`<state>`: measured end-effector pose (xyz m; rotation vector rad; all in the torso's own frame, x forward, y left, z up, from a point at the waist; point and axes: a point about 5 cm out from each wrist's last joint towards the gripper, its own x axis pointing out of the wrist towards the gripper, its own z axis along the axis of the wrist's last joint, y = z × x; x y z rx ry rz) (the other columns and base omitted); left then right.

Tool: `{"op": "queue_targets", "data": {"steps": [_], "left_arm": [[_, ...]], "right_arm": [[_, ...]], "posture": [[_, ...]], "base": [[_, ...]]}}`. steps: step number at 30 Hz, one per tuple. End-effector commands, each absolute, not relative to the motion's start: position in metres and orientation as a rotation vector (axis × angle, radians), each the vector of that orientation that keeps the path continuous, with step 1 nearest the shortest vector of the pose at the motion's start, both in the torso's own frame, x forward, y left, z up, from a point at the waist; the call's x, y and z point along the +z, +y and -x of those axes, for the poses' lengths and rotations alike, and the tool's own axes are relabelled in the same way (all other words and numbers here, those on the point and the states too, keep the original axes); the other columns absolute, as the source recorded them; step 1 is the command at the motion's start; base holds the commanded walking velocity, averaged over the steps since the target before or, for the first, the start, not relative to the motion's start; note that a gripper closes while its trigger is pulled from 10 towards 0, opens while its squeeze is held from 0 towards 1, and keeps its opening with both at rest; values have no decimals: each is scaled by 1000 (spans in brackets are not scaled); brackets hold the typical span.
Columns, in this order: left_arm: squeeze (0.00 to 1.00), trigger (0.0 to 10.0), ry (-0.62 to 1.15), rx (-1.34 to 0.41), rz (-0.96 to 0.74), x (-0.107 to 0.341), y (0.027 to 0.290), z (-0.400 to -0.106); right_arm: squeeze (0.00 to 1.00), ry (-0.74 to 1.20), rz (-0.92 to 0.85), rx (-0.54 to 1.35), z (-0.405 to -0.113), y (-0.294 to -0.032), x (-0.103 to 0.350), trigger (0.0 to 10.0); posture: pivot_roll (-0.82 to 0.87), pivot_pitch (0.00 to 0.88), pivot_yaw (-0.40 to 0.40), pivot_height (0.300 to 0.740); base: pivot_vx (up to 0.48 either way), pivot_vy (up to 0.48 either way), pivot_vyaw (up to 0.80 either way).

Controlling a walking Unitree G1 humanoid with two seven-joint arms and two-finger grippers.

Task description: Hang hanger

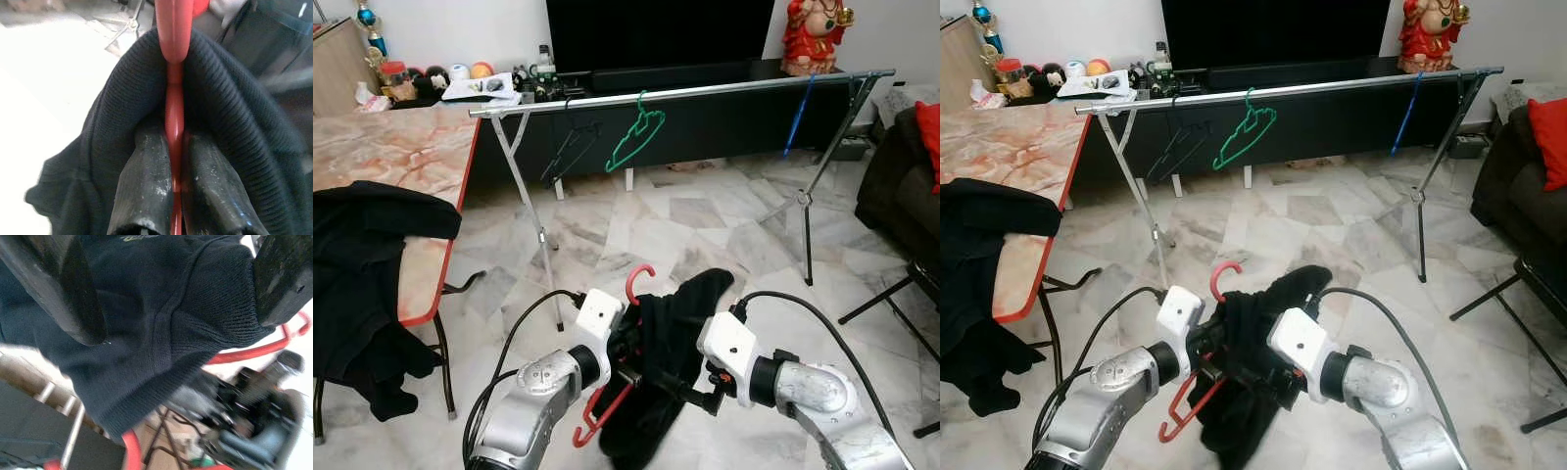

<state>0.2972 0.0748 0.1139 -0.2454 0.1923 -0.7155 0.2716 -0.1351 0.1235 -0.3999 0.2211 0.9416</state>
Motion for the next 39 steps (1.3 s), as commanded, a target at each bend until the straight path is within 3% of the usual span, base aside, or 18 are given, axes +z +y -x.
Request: {"op": "queue_targets", "data": {"steps": [1, 12, 17, 25, 28, 34, 39], "left_arm": [[0, 10000, 104, -705, 353, 140, 78, -305], [0, 10000, 21, -599, 628, 164, 85, -320], [0, 10000, -39, -410, 802, 171, 104, -332], [0, 10000, -109, -325, 864, 181, 114, -337], [0, 10000, -85, -352, 808, 178, 112, -337], [0, 10000, -25, -526, 468, 166, 101, -328], [0, 10000, 22, -645, 296, 153, 97, -319]], "right_arm": [[0, 254, 375, 926, -268, -135, 115, 10000], [0, 271, 326, 901, -262, -129, 105, 10000], [0, 246, 271, 900, -257, -123, 104, 10000], [0, 339, 277, 946, -243, -123, 87, 10000], [0, 335, 269, 903, -245, -128, 87, 10000], [0, 158, 132, 854, -256, -131, 118, 10000], [0, -31, 52, 659, -279, -146, 155, 10000]], "posture": [[55, 73, 50, 740], [51, 82, 49, 740], [50, 84, 48, 740], [51, 88, 46, 740], [51, 88, 48, 740], [51, 89, 48, 740], [49, 90, 50, 740]], "base": [[0, 0, 0], [0, 0, 0], [0, 0, 0], [0, 0, 0], [0, 0, 0], [0, 0, 0], [0, 0, 0]]}}
